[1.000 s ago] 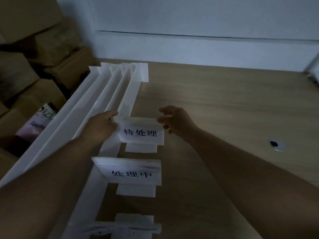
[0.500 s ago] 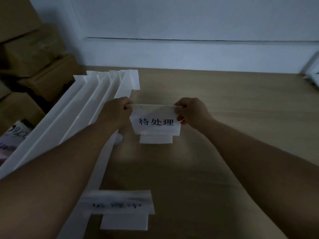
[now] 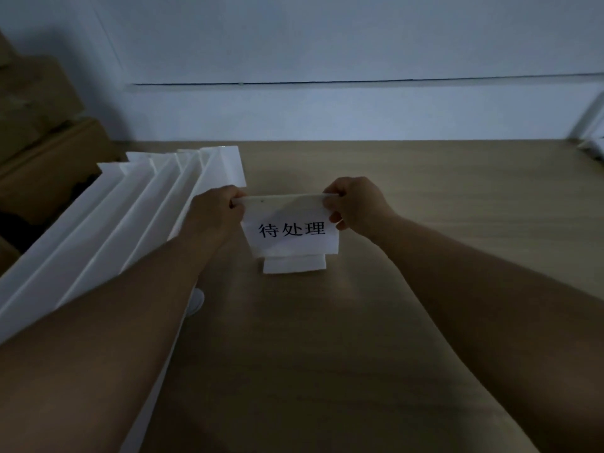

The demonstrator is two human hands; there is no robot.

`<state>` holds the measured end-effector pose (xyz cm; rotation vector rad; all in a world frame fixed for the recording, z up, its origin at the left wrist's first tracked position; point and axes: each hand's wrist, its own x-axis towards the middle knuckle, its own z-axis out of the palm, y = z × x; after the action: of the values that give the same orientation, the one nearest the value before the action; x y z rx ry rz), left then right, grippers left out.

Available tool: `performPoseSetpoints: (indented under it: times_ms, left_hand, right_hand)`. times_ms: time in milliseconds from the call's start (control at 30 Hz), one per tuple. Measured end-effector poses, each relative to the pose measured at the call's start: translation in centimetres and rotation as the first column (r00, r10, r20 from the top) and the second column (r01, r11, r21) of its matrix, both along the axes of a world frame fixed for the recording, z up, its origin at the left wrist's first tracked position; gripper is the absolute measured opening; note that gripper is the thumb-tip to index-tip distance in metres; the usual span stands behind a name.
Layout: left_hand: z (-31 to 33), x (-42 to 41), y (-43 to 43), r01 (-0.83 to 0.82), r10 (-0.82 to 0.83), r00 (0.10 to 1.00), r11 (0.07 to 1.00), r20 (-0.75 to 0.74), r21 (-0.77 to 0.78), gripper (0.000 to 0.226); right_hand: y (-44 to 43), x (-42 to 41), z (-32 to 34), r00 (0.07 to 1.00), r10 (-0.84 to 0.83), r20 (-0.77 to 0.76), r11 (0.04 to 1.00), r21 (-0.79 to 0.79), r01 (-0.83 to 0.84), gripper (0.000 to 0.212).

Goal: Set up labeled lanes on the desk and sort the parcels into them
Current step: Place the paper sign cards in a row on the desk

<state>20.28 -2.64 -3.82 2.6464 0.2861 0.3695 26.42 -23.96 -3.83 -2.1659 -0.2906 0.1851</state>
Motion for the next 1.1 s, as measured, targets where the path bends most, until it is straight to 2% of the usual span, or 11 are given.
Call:
performPoseSetpoints:
  times_ms: [200, 300, 400, 533, 700, 833, 1100]
  left_hand:
    - [-0.7, 0.5, 0.0, -0.026, 0.026, 1.0, 1.0, -0.005, 0.012, 0.038]
    - [-0.8, -0.2, 0.4, -0.03, 0.025, 0.996, 0.997, -0.082, -0.065, 0.055]
    - [-0.1, -1.6, 0.5, -0.056, 0.038, 0.992, 0.987, -0.121, -0.151, 0.066]
    - [1.9, -4.9, 1.7, -0.084, 0.066, 0.993, 0.977, -0.1, -0.196, 0.059]
    - [5.7, -11.9, 2.9, -0.083, 0.076, 0.993, 0.993, -0.088, -0.079, 0.041]
    - [8.1, -19.1, 3.2, -0.048, 0.03, 0.986, 0.993, -0.164, -0.11, 0.036]
    - [9.7, -28.7, 1.4, -0.019, 0.002, 0.928, 0.999, -0.372, -0.04, 0.057]
  right_hand:
    - [0.2, 0.2, -0.6, 0.998, -0.034, -0.053, 0.999, 0.011, 0.034, 0.012]
    - [0.4, 0.1, -0.2, 0.997, -0.036, -0.07, 0.999, -0.007, 0.036, 0.016]
    - [0.2, -0.7, 0.3, 0.995, -0.037, -0.089, 0.999, -0.001, 0.037, 0.038]
    - [-0.3, -2.5, 2.5, 0.998, -0.064, -0.024, 0.998, 0.013, 0.065, 0.057]
    - [-1.5, -6.1, 5.7, 0.996, -0.055, 0.066, 0.998, -0.021, 0.056, 0.054]
    - [-2.3, -11.0, 7.0, 0.996, 0.004, 0.092, 0.998, -0.063, 0.002, 0.051]
    - [-1.9, -21.0, 7.3, 0.987, 0.14, 0.077, 0.99, -0.037, -0.137, 0.045]
